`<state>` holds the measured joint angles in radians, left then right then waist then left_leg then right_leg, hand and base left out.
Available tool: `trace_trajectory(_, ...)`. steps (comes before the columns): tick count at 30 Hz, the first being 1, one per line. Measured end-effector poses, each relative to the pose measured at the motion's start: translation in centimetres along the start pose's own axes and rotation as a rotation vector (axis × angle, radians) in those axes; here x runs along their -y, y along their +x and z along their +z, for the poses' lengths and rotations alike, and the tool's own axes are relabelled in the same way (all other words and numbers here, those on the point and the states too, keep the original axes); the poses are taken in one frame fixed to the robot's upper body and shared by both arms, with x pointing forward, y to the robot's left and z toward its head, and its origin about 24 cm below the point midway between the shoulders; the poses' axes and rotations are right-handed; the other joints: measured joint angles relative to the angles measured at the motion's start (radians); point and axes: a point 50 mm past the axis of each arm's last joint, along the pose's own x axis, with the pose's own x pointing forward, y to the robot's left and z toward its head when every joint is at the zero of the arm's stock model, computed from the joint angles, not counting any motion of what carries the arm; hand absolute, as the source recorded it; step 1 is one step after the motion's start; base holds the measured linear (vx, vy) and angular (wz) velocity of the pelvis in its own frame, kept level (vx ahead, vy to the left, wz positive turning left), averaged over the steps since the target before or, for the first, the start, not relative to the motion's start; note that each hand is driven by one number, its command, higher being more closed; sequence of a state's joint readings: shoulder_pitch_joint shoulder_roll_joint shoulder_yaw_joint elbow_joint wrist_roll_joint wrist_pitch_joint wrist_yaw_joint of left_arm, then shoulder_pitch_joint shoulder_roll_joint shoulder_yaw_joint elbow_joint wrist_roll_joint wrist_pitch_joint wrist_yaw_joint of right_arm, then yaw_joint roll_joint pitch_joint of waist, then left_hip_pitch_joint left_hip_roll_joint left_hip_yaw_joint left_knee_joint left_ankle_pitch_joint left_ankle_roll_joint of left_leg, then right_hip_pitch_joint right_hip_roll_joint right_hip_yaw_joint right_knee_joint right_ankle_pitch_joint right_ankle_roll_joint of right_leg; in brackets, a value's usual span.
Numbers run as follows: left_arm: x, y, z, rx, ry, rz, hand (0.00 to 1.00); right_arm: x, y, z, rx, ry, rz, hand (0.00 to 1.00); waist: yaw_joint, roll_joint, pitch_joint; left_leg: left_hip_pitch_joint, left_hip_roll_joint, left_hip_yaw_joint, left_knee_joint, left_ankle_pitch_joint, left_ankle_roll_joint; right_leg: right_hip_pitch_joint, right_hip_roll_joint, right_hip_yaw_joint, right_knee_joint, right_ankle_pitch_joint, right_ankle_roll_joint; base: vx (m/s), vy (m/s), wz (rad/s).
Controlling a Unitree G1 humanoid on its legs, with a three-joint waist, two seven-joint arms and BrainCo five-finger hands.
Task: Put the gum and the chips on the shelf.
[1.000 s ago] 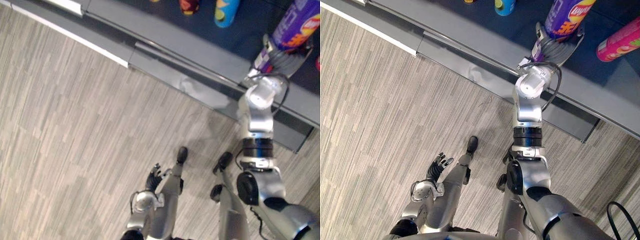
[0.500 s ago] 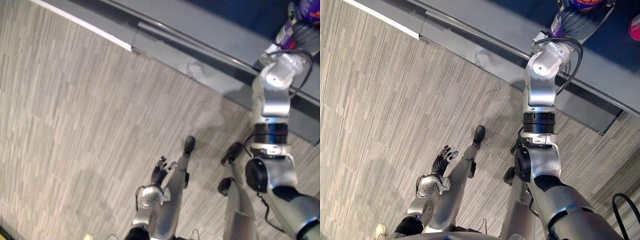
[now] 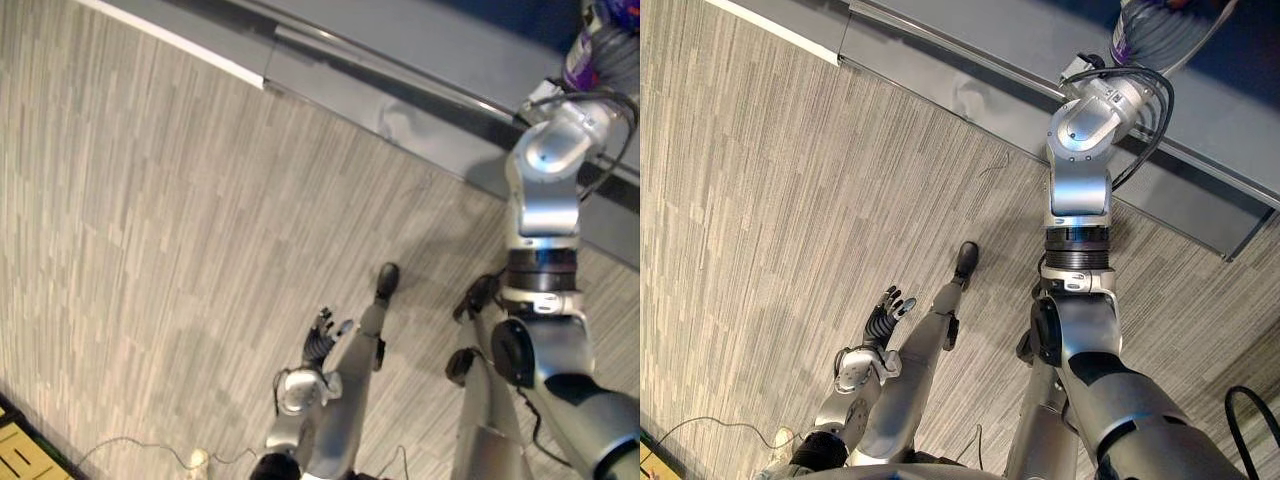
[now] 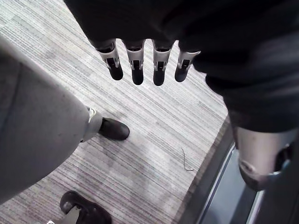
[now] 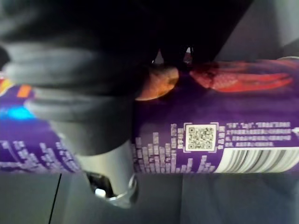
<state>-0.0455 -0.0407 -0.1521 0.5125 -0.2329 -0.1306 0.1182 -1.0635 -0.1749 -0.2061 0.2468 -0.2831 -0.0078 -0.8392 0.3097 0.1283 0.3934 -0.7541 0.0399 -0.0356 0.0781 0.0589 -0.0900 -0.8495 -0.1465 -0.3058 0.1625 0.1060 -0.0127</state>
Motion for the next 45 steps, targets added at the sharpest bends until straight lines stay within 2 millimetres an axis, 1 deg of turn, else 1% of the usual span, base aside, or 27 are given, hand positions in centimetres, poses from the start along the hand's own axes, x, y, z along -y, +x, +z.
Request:
trace_trajectory(4,0.0,0.0,0.1,0.005,-0.001,0.007,0.00,-0.2,-0.3,0.3,0.036,-0.011,0.006,1.00,0.000,0.000,0.000,-0.011,0.002,0.000,-0.007,0.005,-0.003,-0.021,0.000,0.003,0.015,-0.005,-0.006,0.07,-0.007,0.01)
trace_trajectory(12,-0.1,0.0,0.3,0.022,-0.005,0.025,0.00,-0.1,-1.0,-0.2,0.027,-0.004,0.001,1.00,0.002,0.003,-0.002,-0.016,0.004,0.017,-0.008,0.006,-0.003,-0.039,0.000,0.018,0.027,-0.006,-0.009,0.05,0.000,-0.04)
trace_trajectory(14,-0.2,0.0,0.4,0.027,-0.006,0.030,0.00,0.0,-1.1,-0.3,0.029,-0.003,0.003,1.00,0.002,0.003,-0.002,-0.017,0.005,0.019,-0.010,0.003,-0.007,-0.042,0.000,0.019,0.029,-0.006,-0.009,0.04,0.000,-0.01)
trace_trajectory(18,-0.2,0.0,0.4,0.027,-0.007,0.036,0.00,-0.1,-1.3,-0.1,0.049,0.012,0.011,1.00,0.002,0.004,-0.003,-0.029,0.006,0.027,-0.011,0.005,-0.006,-0.061,0.001,0.025,0.034,-0.006,-0.009,0.04,0.001,-0.02)
trace_trajectory(22,-0.3,0.0,0.4,0.028,-0.008,0.039,0.00,-0.3,-1.7,-0.2,0.050,0.007,0.022,1.00,0.004,0.016,-0.011,-0.029,0.006,0.031,-0.013,0.010,0.000,-0.065,0.002,0.029,0.035,-0.006,-0.009,0.05,0.000,-0.02)
trace_trajectory(25,-0.4,0.0,0.4,0.029,-0.010,0.043,0.00,-0.4,-1.8,-0.2,0.050,0.005,0.028,1.00,0.006,0.017,-0.012,-0.029,0.006,0.041,-0.015,0.010,0.001,-0.073,0.003,0.038,0.041,-0.007,-0.010,0.04,0.000,-0.07)
trace_trajectory(26,-0.4,0.0,0.4,0.028,-0.010,0.043,0.00,-0.5,-1.9,-0.3,0.048,0.002,0.033,0.00,0.005,0.018,-0.013,-0.028,0.007,0.041,-0.015,0.010,0.001,-0.072,0.003,0.038,0.041,-0.007,-0.010,0.05,-0.003,-0.02)
trace_trajectory(28,-0.3,0.0,0.3,0.026,-0.011,0.043,0.00,-0.6,-2.1,-0.7,0.030,-0.012,0.041,0.00,0.006,0.020,-0.018,-0.028,0.007,0.041,-0.015,0.010,0.001,-0.072,0.003,0.038,0.042,-0.008,-0.011,0.04,-0.003,0.01)
trace_trajectory(29,-0.4,0.0,0.2,0.019,-0.010,0.045,0.00,-0.5,-2.6,-2.2,-0.028,-0.065,0.054,0.00,0.006,0.021,-0.024,-0.028,0.007,0.041,-0.015,0.010,0.001,-0.072,0.003,0.038,0.042,-0.008,-0.011,0.04,-0.001,0.01)
trace_trajectory(30,-0.4,0.0,0.1,0.015,-0.010,0.046,0.00,-0.3,-3.1,-3.1,-0.042,-0.109,0.070,0.00,0.008,0.023,-0.027,-0.028,0.007,0.041,-0.015,0.010,0.001,-0.072,0.003,0.038,0.042,-0.008,-0.011,0.05,-0.001,-0.01)
trace_trajectory(31,-0.5,0.0,0.0,0.013,-0.011,0.051,0.00,-0.2,-3.5,-3.2,-0.020,-0.118,0.087,0.00,0.008,0.024,-0.027,-0.028,0.007,0.042,-0.015,0.010,0.001,-0.073,0.003,0.038,0.042,-0.008,-0.011,0.05,0.000,-0.01)
trace_trajectory(38,-0.6,0.0,0.0,0.010,-0.015,0.055,0.00,0.0,-4.1,-4.2,-0.067,-0.146,0.110,0.00,0.006,0.024,-0.048,-0.014,0.008,0.043,-0.012,0.013,0.001,-0.059,0.004,0.038,0.042,-0.007,-0.011,0.04,-0.002,0.00)
trace_trajectory(41,-0.6,0.0,-0.2,0.004,-0.013,0.056,0.00,0.3,-4.7,-5.6,-0.138,-0.163,0.117,0.00,0.001,0.024,-0.049,0.023,0.009,0.043,-0.012,0.013,0.001,-0.015,0.006,0.035,0.034,-0.007,-0.011,0.05,-0.009,0.00)
trace_trajectory(42,-0.6,0.0,-0.2,0.003,-0.013,0.056,0.00,0.6,-5.3,-6.2,-0.188,-0.157,0.107,0.00,-0.001,0.023,-0.050,0.040,0.010,0.043,-0.013,0.012,0.000,0.004,0.006,0.032,0.029,-0.008,-0.011,0.04,-0.010,0.02)
trace_trajectory(45,-0.6,0.0,-0.3,-0.003,-0.012,0.057,0.00,1.0,-6.8,-7.5,-0.248,-0.182,0.116,0.00,-0.006,0.023,-0.058,0.060,0.010,0.040,-0.014,0.009,0.000,0.030,0.006,0.026,0.023,-0.007,-0.010,0.06,-0.013,0.04)
